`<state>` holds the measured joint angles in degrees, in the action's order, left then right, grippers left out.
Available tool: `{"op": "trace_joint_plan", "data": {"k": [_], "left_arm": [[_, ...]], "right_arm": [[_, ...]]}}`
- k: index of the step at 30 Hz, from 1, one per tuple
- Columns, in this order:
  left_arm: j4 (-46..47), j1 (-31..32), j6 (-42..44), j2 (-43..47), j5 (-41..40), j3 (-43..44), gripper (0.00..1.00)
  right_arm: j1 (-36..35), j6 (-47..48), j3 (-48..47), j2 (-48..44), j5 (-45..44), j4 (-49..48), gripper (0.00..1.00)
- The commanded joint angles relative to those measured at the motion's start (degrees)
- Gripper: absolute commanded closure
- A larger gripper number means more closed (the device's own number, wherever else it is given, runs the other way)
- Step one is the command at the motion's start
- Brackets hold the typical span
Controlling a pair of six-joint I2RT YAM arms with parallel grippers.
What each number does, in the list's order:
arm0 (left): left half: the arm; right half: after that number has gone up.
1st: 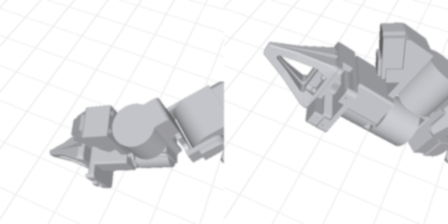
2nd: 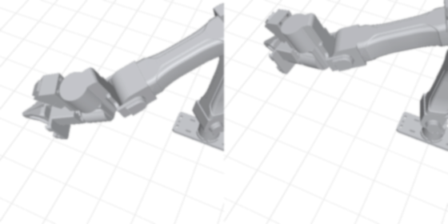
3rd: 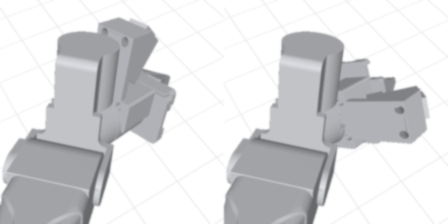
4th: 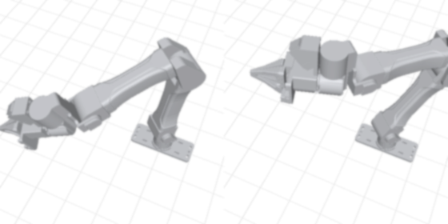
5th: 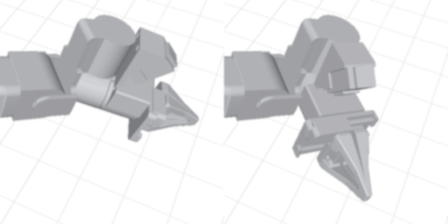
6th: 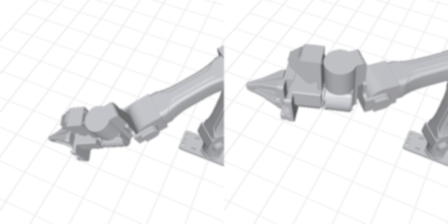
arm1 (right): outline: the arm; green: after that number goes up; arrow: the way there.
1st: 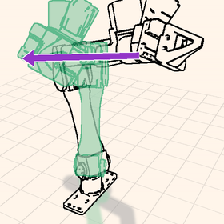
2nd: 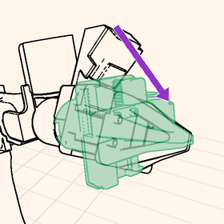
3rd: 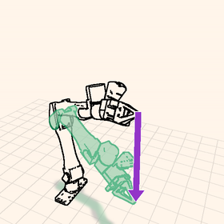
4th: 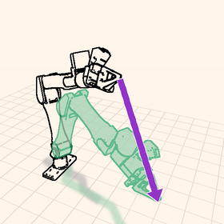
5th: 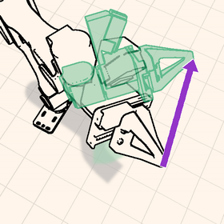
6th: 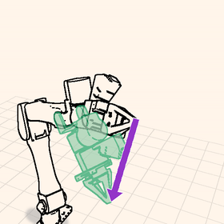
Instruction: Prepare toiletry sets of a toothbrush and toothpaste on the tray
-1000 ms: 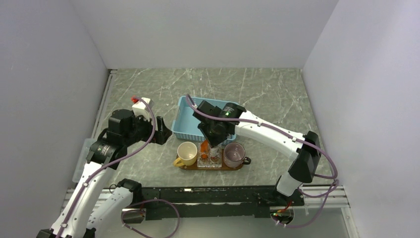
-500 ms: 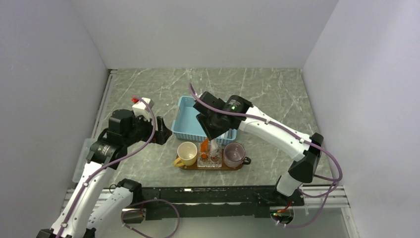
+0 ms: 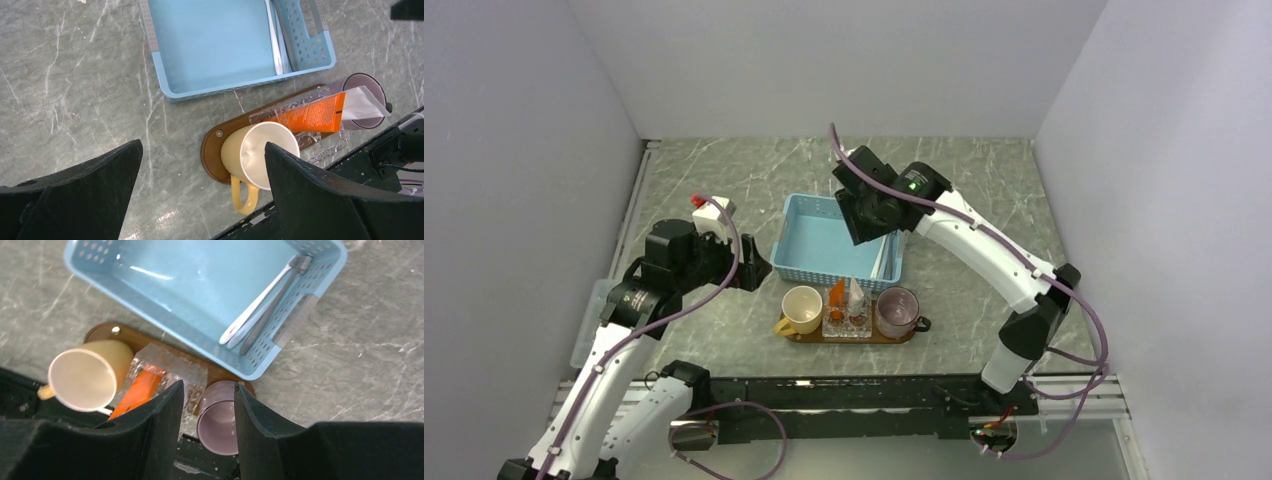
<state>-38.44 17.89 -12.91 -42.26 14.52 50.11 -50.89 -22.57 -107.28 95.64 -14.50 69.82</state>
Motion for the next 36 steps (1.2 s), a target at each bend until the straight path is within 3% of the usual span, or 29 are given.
{"op": "trace_joint_plan", "data": {"k": [1, 14, 27, 36], "left_arm": [[1.99, 0.22, 0.79, 0.39, -0.55, 0.07, 0.01], [4.59, 0.21, 1.18, -0.16, -1.94, -0.84, 0.01], [4.13, 1.33, 1.36, -3.79, -1.96, -0.23, 0.01], [4.2, 2.82, 1.52, -3.4, -3.11, -0.19, 0.01]], "right_arm": [[3.79, 1.59, 1.48, 2.2, -0.94, -4.31, 0.56], [10.54, -0.44, 5.68, 9.57, -2.96, -10.8, 0.55], [11.44, -5.65, 7.11, 20.95, -6.03, -13.64, 0.53], [13.09, -7.98, 11.46, 23.63, -2.84, -17.36, 0.5]]}}
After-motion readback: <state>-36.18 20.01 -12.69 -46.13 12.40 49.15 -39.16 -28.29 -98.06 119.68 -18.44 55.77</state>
